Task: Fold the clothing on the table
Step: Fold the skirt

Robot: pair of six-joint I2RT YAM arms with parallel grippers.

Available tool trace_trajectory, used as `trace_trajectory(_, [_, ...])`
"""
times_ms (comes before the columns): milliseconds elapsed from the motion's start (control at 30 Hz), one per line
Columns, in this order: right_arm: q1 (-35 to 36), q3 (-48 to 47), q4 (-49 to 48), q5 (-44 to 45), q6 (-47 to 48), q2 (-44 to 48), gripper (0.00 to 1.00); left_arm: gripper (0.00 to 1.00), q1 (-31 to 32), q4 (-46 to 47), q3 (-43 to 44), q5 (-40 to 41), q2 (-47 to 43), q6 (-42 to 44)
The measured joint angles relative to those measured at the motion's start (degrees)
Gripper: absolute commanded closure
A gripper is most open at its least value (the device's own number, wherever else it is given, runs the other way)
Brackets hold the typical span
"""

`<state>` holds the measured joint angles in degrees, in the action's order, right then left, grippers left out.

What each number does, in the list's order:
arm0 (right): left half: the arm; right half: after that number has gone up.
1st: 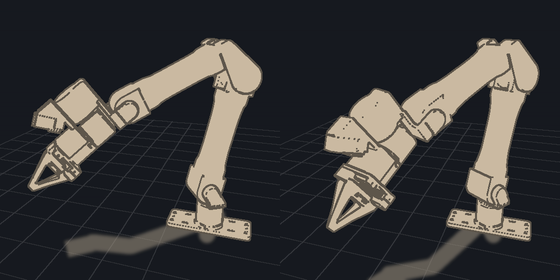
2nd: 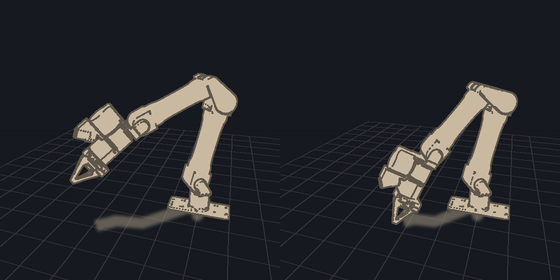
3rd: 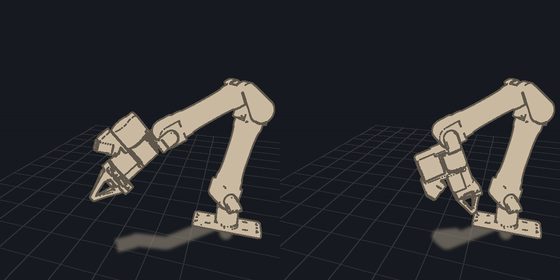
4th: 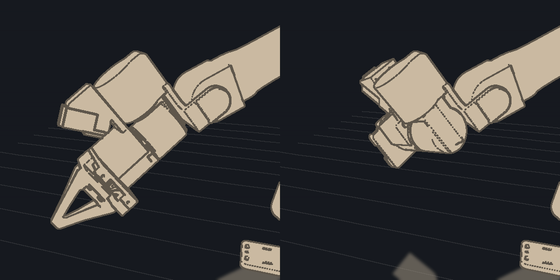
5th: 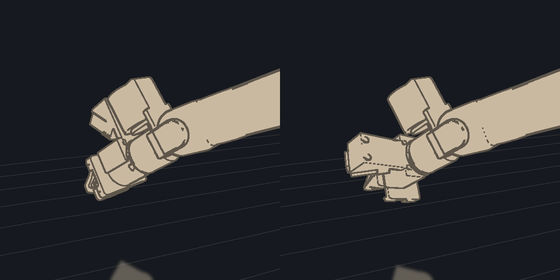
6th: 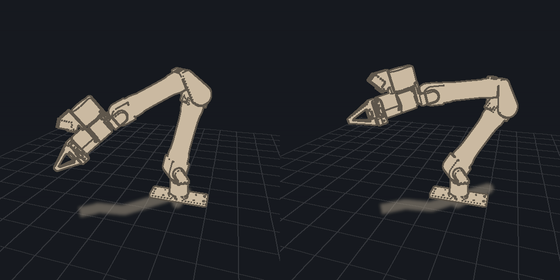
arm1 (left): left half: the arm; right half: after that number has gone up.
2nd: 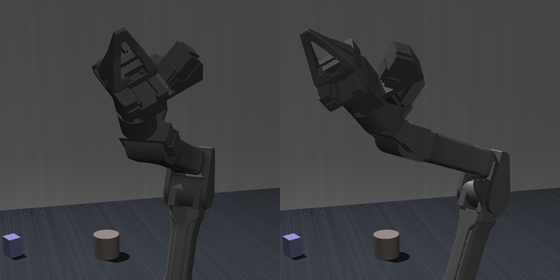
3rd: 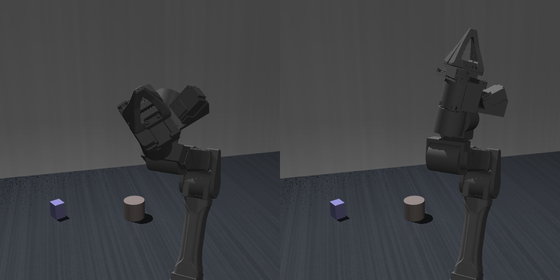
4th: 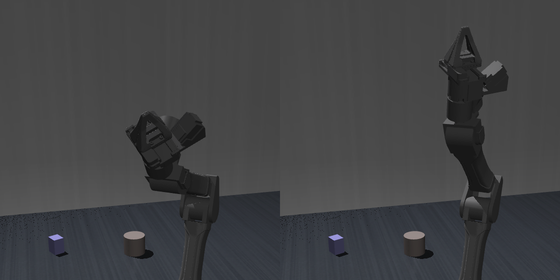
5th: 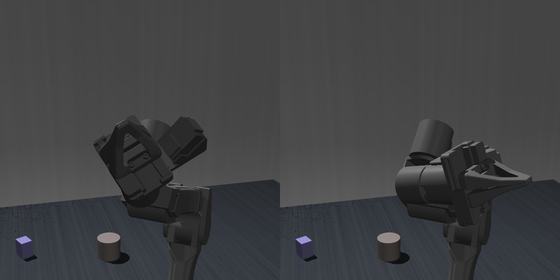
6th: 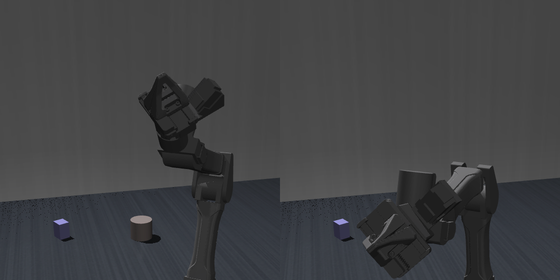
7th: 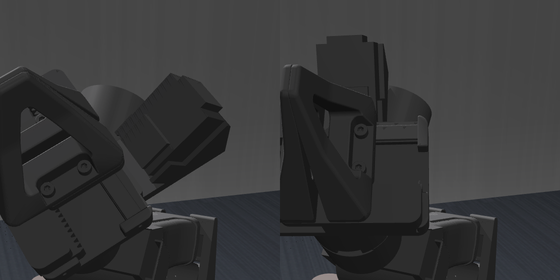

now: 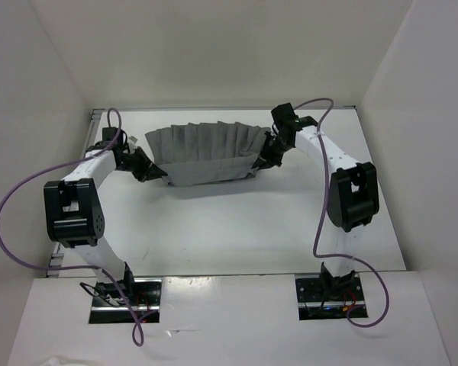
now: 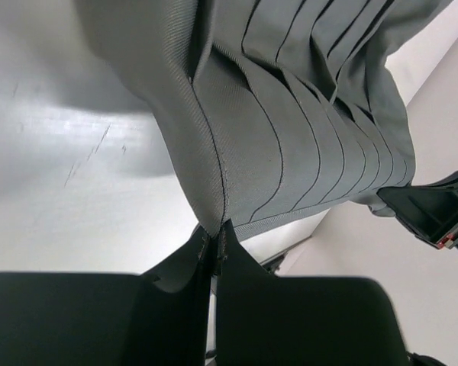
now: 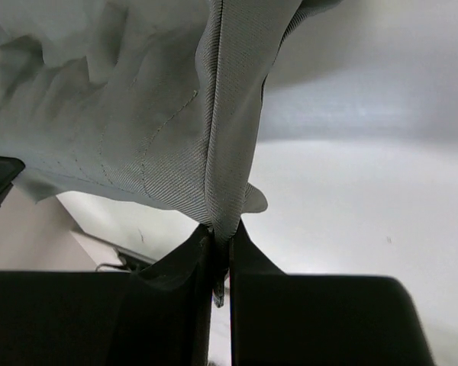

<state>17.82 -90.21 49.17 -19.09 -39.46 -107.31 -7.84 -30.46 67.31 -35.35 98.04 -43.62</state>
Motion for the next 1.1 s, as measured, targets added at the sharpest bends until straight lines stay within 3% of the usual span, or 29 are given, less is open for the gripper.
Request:
trace_trajectory(100, [-0.6,-4.1,-0.8,0.3,0.7,-2.9,1.00,1.00,0.0,0.9,3.5,0.1,2.2,-0.3])
trace_trajectory(233, [-0.7,-3.0,-1.0,0.3,1.5,-2.2,1.00,1.00,0.0,1.2,3.7,-0.8,0.3,-0.2])
trace_trajectory(400, [-0.3,9.7,0.7,-1.7,0.5,8.4,1.00,1.00,0.0,-1.7,-6.3,-2.8,-14.5,-0.4])
trace_trajectory(500, [-0.1,11.2,3.6,-2.3,-0.5,14.6,1.00,1.00,0.0,-5.3,-10.4,-3.1,-23.3,-0.7])
trace_trajectory(567, [-0.1,9.8,4.5,-2.3,-0.8,16.5,1.00,1.00,0.0,-6.0,-10.6,-3.1,-24.4,-0.8])
trace_trajectory(700, [-0.1,3.8,4.0,-2.3,-1.0,13.9,1.00,1.00,-0.3,-4.7,-9.1,-2.6,-16.4,-0.8])
trace_trajectory(900, [-0.2,-0.9,0.5,-1.6,0.0,1.2,1.00,1.00,-0.6,-1.8,-1.6,0.5,-1.7,-1.4])
trace_trajectory(1100, [-0.2,-6.8,-0.6,-0.9,1.3,-11.1,1.00,1.00,-0.9,0.2,0.7,2.0,3.3,-1.4])
